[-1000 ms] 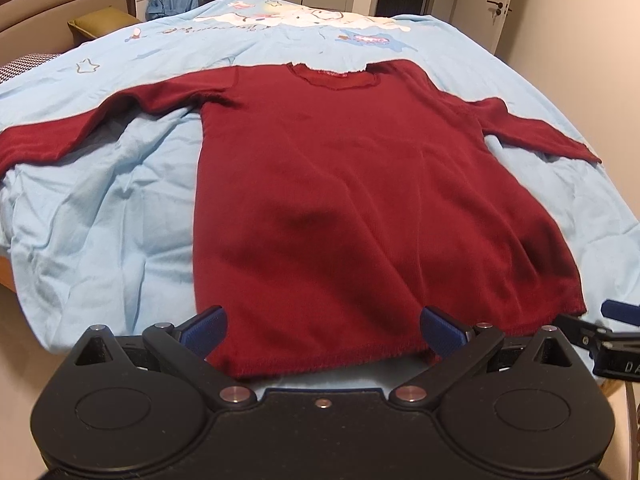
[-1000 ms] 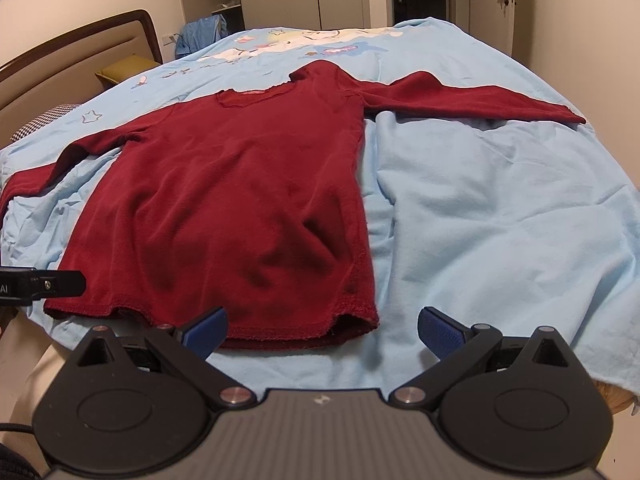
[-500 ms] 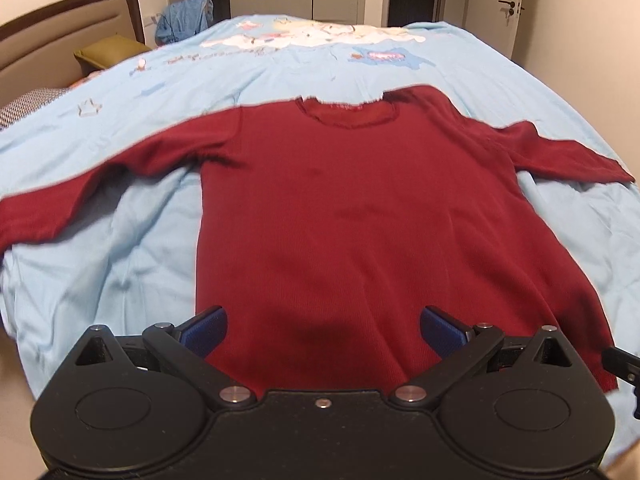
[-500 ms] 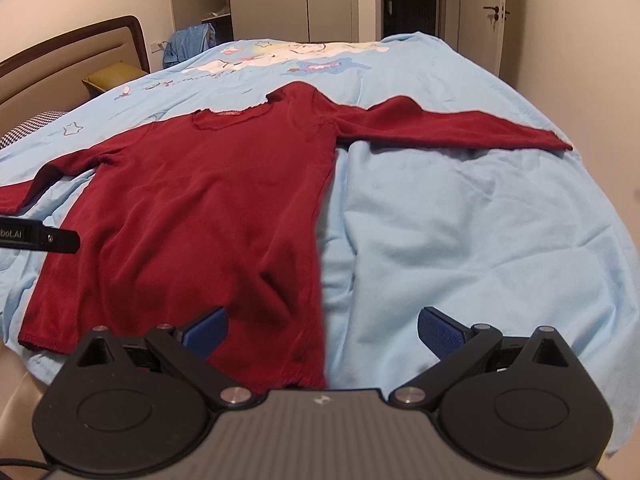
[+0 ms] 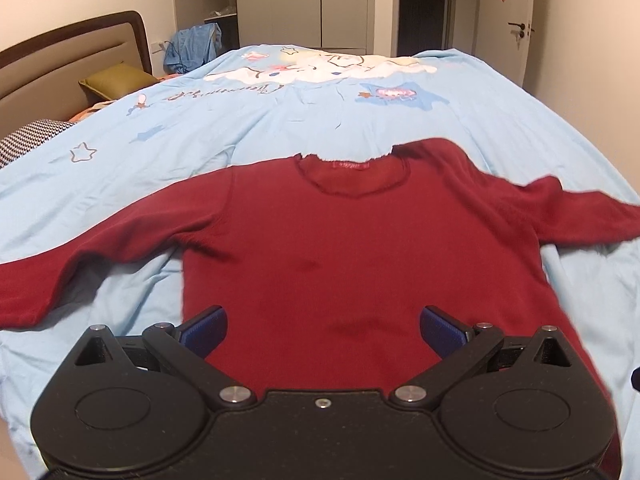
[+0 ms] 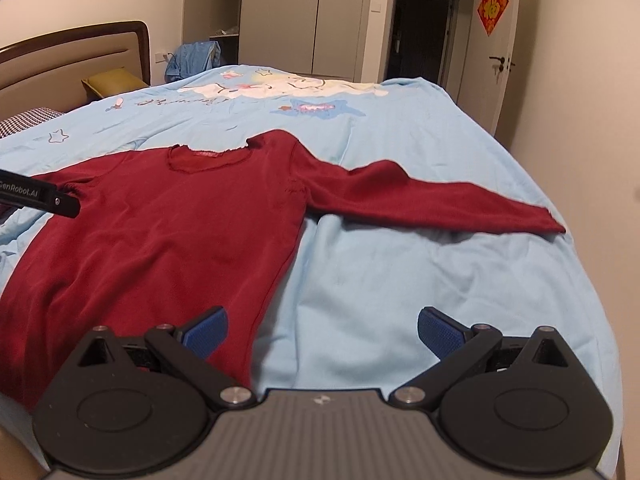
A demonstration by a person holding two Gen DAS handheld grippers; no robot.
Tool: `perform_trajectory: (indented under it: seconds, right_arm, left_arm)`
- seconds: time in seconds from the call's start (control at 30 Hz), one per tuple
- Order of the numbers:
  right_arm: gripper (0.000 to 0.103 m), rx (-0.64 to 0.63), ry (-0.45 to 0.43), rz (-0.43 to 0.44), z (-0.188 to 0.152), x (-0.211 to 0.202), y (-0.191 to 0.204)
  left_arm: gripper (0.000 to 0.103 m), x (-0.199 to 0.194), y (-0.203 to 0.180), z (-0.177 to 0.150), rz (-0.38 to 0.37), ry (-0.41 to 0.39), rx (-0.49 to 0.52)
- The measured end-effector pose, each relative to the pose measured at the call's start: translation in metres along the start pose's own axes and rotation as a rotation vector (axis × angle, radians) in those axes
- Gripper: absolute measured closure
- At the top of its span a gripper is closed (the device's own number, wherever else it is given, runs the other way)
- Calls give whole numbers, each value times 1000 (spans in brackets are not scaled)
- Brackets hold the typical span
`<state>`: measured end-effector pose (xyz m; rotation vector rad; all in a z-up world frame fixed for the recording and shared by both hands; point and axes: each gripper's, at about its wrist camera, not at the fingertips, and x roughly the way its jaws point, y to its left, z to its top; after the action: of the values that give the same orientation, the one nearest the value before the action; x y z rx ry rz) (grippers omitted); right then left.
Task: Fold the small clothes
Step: 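Grasp the cuff of the sleeve nearest the right tool with the right tool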
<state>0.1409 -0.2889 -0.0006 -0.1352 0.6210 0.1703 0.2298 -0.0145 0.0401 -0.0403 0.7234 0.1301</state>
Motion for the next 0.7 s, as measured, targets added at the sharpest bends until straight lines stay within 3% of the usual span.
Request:
perform_trajectory:
  seconds: [0.47, 0.7]
  right_arm:
    - [0, 18, -32, -47, 35, 52, -45]
    - [0, 202, -124, -95, 44, 93, -105]
  left_arm:
    - [1, 58, -46, 28, -26, 34, 20]
    - [1, 86, -62, 36, -24, 69, 13]
